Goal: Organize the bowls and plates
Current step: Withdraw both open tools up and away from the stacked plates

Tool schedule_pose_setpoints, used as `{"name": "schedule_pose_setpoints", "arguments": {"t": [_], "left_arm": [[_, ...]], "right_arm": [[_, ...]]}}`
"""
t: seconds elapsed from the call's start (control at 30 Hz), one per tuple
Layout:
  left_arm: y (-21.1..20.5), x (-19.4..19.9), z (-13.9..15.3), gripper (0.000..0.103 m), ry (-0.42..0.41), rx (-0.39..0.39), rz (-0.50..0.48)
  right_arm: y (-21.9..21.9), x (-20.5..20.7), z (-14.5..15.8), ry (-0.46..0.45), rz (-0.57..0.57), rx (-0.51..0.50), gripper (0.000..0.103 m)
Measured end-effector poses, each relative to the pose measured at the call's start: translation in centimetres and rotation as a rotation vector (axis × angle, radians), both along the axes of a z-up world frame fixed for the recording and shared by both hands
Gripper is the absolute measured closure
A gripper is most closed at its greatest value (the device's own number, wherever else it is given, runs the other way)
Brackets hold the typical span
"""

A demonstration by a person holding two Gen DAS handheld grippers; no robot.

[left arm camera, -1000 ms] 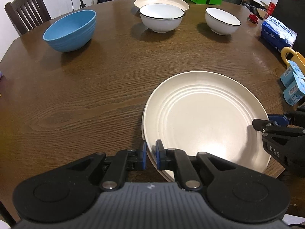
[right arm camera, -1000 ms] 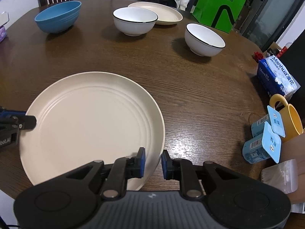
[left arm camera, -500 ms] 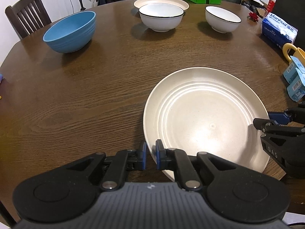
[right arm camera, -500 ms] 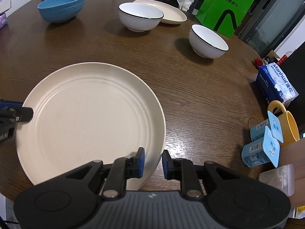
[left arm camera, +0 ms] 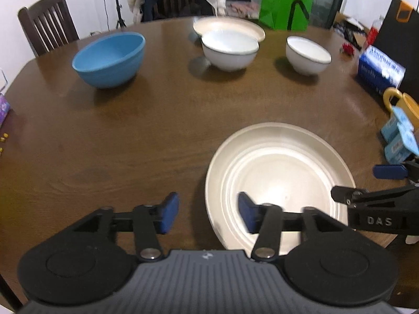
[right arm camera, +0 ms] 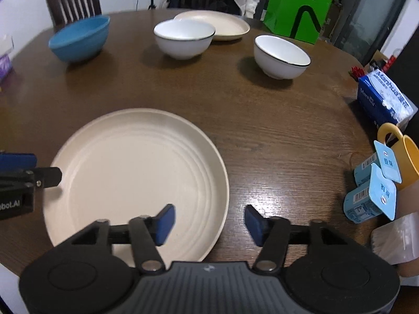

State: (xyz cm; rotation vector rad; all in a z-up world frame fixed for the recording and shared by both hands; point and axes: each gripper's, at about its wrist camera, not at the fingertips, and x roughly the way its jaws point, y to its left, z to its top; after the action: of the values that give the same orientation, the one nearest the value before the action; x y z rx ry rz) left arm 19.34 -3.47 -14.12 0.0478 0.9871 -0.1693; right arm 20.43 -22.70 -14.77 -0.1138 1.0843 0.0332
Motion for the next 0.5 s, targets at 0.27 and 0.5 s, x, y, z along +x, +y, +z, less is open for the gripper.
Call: {"name": "schedule_pose_setpoints", "arguments": {"t": [0.27,0.5], "left_arm": [[1.0,-1.3,3.0,0.000,-0.073,-0.068,0.037],[1.1,-2.5,4.4,0.000,-0.089,-0.076,0.062]], "right_arm": [[-1.8,-0.7,2.8,-0.033,-0.031,0.105,0.012],[-2.9,-1.6,5.1,-0.081,-0.031,0.137,0.000]]}}
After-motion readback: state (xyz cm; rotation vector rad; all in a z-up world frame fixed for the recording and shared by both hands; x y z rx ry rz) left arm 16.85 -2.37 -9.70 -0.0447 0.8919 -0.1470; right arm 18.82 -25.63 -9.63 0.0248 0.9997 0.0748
